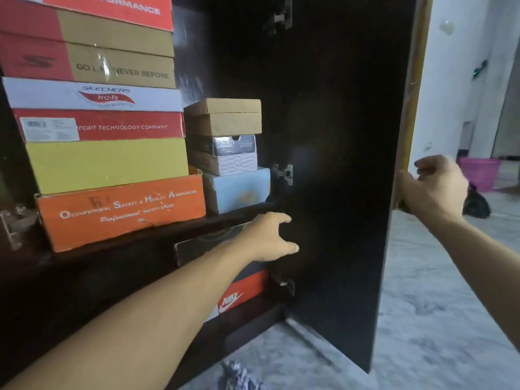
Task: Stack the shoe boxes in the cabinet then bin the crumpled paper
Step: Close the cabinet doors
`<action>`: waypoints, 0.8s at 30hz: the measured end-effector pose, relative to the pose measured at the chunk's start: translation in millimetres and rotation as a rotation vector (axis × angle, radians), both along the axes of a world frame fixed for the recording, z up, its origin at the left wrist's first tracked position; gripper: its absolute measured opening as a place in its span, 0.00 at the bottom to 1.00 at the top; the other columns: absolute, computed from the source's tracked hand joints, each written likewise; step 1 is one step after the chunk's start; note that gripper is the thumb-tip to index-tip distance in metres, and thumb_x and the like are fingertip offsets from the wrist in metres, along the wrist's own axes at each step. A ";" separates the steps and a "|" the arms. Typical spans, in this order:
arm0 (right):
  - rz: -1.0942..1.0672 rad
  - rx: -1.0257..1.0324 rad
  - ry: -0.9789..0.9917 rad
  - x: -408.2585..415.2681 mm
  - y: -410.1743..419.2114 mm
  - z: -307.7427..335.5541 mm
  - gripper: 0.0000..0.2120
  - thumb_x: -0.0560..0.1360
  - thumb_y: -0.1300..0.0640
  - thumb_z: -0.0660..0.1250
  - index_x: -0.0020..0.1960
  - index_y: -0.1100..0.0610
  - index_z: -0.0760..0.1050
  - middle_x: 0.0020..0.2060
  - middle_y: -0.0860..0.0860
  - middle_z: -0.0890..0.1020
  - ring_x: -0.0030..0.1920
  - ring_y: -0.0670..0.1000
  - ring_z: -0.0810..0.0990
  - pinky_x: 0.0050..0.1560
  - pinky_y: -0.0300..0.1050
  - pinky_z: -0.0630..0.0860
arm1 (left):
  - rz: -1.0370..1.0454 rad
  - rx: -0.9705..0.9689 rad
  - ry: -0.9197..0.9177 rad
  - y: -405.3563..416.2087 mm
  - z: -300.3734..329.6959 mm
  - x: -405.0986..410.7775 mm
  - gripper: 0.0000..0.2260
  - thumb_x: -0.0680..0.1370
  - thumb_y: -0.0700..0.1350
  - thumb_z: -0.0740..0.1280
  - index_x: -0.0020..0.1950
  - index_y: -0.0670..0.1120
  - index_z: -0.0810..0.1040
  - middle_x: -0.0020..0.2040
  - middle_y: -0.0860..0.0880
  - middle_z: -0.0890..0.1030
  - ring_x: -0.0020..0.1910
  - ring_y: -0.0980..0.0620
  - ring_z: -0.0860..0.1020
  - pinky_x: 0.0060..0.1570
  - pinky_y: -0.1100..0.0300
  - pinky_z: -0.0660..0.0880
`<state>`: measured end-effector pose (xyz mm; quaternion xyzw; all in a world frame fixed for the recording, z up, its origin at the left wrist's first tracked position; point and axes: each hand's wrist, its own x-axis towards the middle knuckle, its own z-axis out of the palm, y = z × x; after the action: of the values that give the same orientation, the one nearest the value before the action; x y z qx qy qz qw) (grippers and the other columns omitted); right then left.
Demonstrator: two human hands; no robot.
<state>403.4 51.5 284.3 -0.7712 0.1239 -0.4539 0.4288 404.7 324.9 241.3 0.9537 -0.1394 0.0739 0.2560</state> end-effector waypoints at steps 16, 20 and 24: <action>0.070 0.120 0.116 45.4 14.8 -42.5 0.23 0.82 0.42 0.52 0.52 0.60 0.75 0.46 0.56 0.76 0.47 0.55 0.74 0.51 0.49 0.69 | 0.027 -0.202 -0.081 -36.2 -98.5 17.7 0.33 0.71 0.53 0.73 0.74 0.48 0.67 0.72 0.49 0.70 0.70 0.49 0.69 0.68 0.56 0.68; 0.142 0.147 -0.075 43.7 30.3 -47.8 0.27 0.82 0.42 0.51 0.35 0.60 0.70 0.32 0.54 0.73 0.36 0.54 0.72 0.44 0.48 0.69 | 0.030 -0.227 -0.097 -27.7 -105.8 17.9 0.36 0.73 0.57 0.72 0.77 0.50 0.61 0.75 0.50 0.64 0.74 0.50 0.64 0.71 0.56 0.64; 0.520 0.145 -0.140 41.0 43.3 -51.5 0.24 0.81 0.45 0.58 0.32 0.57 0.74 0.27 0.52 0.78 0.30 0.51 0.78 0.36 0.46 0.77 | 0.032 -0.273 -0.146 -19.3 -108.6 10.1 0.42 0.72 0.60 0.72 0.78 0.53 0.53 0.78 0.52 0.59 0.76 0.50 0.60 0.72 0.52 0.64</action>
<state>444.5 94.8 232.8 -0.7113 -0.0759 -0.3707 0.5924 414.8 305.6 132.7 0.9042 -0.1312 0.1655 0.3713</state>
